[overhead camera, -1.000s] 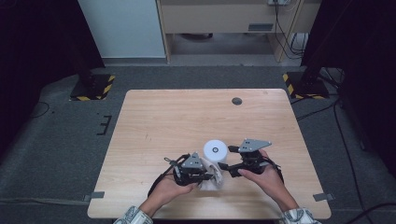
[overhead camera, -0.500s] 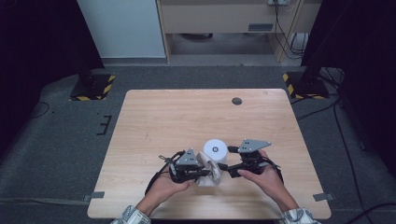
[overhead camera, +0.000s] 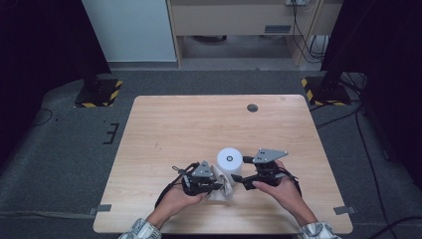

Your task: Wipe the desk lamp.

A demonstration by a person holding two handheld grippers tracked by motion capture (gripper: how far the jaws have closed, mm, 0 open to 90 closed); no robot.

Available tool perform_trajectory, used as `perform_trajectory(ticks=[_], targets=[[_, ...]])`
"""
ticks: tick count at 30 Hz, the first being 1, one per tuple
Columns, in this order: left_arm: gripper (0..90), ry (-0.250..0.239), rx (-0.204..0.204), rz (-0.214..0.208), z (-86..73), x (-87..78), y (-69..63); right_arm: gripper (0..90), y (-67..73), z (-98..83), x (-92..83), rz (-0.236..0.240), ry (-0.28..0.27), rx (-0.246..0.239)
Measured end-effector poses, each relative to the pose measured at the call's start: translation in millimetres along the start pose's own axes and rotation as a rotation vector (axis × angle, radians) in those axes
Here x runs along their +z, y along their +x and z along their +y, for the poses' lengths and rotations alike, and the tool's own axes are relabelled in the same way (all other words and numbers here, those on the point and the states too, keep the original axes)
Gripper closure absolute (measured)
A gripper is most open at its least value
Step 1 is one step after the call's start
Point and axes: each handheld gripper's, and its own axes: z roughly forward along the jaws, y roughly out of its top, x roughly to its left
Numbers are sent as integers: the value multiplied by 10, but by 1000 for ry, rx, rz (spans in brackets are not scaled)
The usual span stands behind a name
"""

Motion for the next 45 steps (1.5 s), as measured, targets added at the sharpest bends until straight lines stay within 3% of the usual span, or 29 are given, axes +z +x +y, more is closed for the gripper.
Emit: perform_trajectory(ticks=[8, 18, 33, 39, 45], targets=[[836, -101, -35, 29, 44, -249, 99, 208, -4, -2, 0, -1, -3, 0], [836, -163, -40, 78, 160, -372, 171, 215, -11, -2, 6, -7, -4, 3], [833, -134, -67, 103, 120, -254, 306, 212, -35, -11, 12, -12, 0, 10], [832, -140, -86, 135, 100, -293, 370, 141, -63, 14, 13, -39, -9, 24], [832, -128, -82, 134, 112, -232, 368, 116, -97, 73, 79, -45, -12, 19]])
